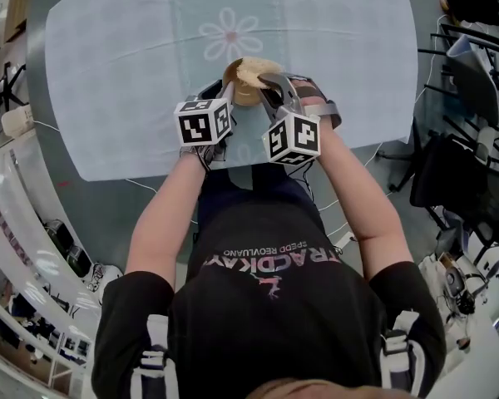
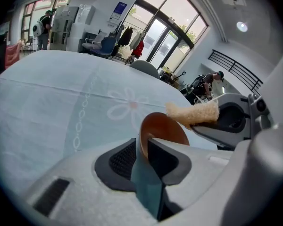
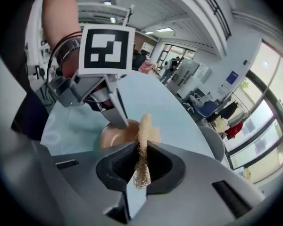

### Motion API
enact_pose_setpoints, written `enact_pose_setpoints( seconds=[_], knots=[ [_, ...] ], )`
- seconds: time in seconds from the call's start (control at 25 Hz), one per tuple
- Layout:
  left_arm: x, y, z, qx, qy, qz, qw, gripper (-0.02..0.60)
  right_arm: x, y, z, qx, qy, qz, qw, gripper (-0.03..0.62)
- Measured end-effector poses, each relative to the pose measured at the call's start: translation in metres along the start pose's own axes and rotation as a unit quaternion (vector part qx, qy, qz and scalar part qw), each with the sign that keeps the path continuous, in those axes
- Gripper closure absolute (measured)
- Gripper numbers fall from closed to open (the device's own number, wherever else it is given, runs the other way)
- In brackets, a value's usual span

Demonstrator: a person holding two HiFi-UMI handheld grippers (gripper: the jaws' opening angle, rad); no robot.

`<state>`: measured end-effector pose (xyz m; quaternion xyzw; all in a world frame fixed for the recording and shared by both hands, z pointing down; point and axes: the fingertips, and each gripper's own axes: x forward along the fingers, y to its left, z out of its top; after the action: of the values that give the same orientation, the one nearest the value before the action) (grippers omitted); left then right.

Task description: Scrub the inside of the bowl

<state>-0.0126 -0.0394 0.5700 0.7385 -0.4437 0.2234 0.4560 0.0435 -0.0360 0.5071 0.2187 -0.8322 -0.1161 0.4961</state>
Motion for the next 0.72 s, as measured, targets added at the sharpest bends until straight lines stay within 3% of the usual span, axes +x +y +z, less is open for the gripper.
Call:
enact_pose_setpoints(
  seconds=[0.12,0.24,0.72],
  knots=[
    [0.003,0.002,0.001,0.001,0.003,0.015,0.9999,0.543,0.012,0.005,-0.002,-0.094,0.021,0.01,0.995,0.562],
    [0.004,0.0,0.004,0.003,0.003,0.02,0.9998,0.548,0.02,0.01,-0.004,-0.16,0.04,0.02,0.986,0.562],
    [0.003,-0.009,0.005,0.045,-0.018,0.038,0.9981,0.551,0.04,0.024,-0.021,-0.328,0.108,0.047,0.937,0.562]
  ],
)
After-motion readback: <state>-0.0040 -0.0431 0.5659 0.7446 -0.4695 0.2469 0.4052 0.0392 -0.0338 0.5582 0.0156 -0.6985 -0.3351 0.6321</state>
